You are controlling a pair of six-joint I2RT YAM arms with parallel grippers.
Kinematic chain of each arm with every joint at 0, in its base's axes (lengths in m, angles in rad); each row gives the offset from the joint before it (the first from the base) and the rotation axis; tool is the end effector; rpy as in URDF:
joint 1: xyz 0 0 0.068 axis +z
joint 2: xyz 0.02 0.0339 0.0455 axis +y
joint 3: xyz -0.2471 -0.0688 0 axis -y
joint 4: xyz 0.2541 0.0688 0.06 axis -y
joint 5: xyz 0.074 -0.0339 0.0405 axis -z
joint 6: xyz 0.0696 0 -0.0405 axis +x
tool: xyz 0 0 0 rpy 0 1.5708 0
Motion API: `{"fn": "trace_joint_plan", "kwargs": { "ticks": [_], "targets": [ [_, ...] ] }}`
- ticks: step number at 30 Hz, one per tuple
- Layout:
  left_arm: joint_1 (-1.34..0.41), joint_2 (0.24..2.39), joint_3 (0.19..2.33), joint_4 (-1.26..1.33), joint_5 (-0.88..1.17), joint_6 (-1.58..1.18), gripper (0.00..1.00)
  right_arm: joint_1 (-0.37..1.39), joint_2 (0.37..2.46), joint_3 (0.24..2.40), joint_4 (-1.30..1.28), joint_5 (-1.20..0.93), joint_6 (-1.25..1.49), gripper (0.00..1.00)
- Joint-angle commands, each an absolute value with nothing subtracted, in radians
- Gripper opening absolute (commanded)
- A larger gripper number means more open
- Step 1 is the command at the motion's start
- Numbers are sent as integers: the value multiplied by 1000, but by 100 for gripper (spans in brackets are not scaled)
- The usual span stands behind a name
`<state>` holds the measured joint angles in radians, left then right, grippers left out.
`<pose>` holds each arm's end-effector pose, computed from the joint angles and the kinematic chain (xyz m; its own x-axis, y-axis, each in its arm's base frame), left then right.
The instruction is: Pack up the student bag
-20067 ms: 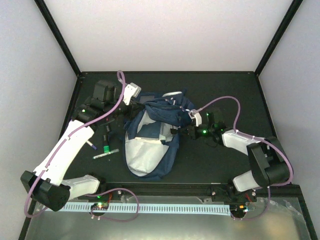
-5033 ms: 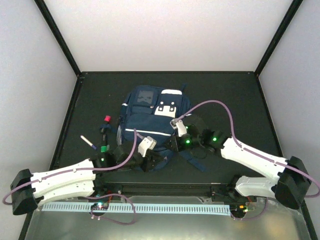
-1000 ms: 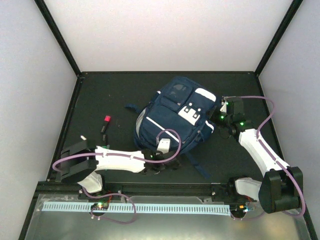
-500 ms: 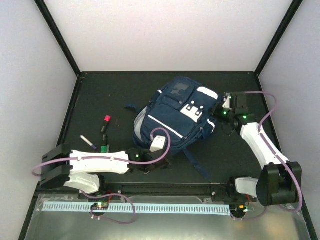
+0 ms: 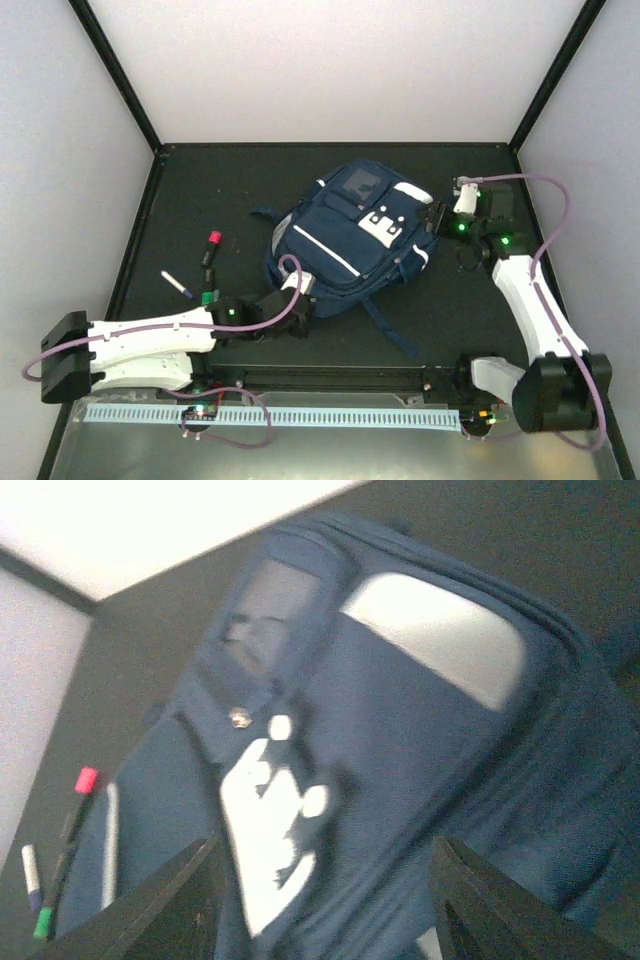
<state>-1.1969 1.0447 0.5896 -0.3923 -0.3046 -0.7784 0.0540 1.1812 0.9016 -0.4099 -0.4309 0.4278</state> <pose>0.1084 -0.2190 0.1642 -0.7676 0.1224 -0.6292 0.3885 0.8696 -0.3047 0.2908 0.0448 0.2423 -0.7318 0.3379 -0.5918 -0.0739 0.8239 0.5619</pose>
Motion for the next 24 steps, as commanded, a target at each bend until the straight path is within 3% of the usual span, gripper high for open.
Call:
{"fn": "trace_joint_plan", "kwargs": {
  "ticks": [1,12,15,24],
  "targets": [
    [-1194,1021,731,-366,-176,-611,1,96,1033,873,-401,-526,303,59],
    [-1144,984,888,-479,-70,-505,1,575,755,642,-126,-585,216,53],
    [-1138,972,902,-487,-43,-493,2,715,743,602,-77,-438,172,48],
    [-1128,982,932,-555,21,-466,2,856,828,593,-119,-395,-85,50]
  ]
}}
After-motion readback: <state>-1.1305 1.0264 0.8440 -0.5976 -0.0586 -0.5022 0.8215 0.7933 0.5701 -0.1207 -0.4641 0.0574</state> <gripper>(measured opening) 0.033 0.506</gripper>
